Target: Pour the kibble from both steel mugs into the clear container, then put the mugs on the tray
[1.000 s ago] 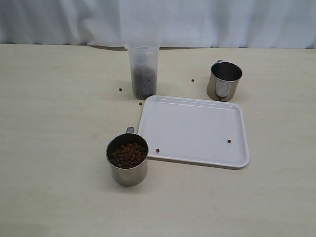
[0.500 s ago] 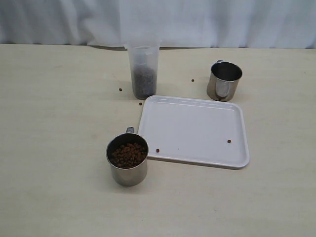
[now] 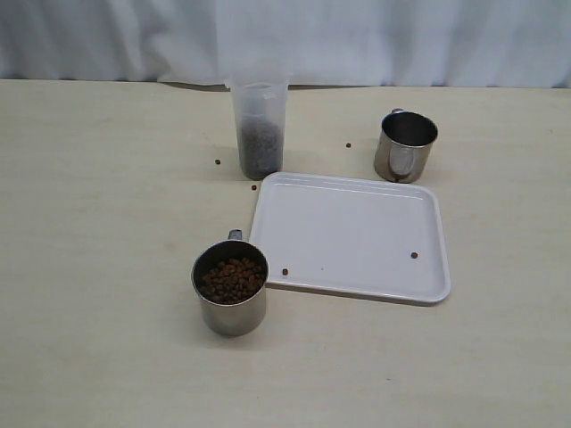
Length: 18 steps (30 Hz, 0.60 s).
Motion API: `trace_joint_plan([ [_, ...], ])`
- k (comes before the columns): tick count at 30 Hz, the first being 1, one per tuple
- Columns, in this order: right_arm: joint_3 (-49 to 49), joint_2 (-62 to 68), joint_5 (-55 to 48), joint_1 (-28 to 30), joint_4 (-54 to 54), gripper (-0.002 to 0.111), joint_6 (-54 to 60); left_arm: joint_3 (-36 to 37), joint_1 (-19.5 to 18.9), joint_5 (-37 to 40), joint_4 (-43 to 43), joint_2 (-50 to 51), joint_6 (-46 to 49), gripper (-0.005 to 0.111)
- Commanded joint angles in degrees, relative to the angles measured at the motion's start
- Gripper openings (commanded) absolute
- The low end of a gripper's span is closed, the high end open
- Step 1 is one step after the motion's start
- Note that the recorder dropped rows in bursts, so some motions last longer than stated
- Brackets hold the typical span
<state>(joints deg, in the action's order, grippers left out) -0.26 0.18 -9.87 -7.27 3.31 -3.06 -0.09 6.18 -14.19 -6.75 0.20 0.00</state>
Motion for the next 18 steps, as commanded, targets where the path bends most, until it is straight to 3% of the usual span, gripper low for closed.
trace_joint_plan([
  [1,0.3,-0.2,-0.3,-0.2,0.1,0.005,-0.2,0.1,0.6,-0.7,-0.1,-0.2,0.0,0.000],
  [15,0.3,-0.2,-0.3,-0.2,0.1,0.005,-0.2,0.1,0.6,-1.3,-0.1,-0.2,0.0,0.000],
  [18,0.3,-0.2,-0.3,-0.2,0.1,0.005,-0.2,0.1,0.6,-8.0,-0.1,-0.2,3.2,0.000],
])
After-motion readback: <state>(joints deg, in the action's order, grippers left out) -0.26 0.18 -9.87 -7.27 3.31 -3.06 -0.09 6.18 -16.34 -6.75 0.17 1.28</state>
